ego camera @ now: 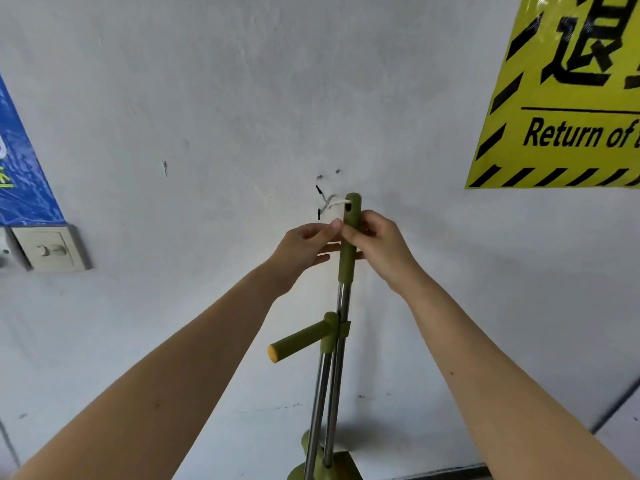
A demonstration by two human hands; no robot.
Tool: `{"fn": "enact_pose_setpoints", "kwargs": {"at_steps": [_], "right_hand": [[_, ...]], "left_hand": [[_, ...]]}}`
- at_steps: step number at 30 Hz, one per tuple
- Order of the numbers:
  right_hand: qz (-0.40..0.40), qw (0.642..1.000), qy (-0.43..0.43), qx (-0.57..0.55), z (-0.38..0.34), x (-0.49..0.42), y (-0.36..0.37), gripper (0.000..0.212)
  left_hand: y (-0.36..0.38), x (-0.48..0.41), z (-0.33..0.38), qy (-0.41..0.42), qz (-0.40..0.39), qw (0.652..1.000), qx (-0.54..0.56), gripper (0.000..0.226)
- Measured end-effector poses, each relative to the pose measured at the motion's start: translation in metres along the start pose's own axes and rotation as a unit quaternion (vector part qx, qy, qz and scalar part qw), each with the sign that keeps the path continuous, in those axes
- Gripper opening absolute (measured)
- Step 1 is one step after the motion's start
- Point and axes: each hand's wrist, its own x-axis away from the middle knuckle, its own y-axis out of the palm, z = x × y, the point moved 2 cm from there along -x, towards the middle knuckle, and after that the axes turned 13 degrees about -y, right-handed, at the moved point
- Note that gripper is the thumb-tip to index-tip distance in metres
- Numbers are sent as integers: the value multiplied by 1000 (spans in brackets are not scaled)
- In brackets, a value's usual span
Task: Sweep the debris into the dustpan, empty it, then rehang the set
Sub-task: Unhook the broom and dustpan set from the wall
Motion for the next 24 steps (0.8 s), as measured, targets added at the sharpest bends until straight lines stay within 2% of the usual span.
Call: {"fn": "enact_pose_setpoints", "kwargs": {"at_steps": [3,6,10,14,18,21,24], "right_hand": [[2,1000,21,11,15,19,2,5],[-5,998,57,16,32,43,11,13],[0,994,106,18,58,80,26,8],[-50,985,154,50,84,117,41,15],[-152,957,185,164,118,177,69,12],[-131,950,230,164,145,223,84,12],[-82,945,279,149,167,256,93,17]], "left_hand": [[7,6,-34,-44,-57,997,-18,51],[14,11,-64,-63,-117,991,-21,52],[13,16,-106,-110,-161,980,-31,53],[11,18,-151,-137,-183,966,-117,31],[25,35,-218,-154,-184,947,-213,19],[42,49,-264,-141,-181,932,-280,21],[55,57,-303,-163,-154,942,-250,20]]}}
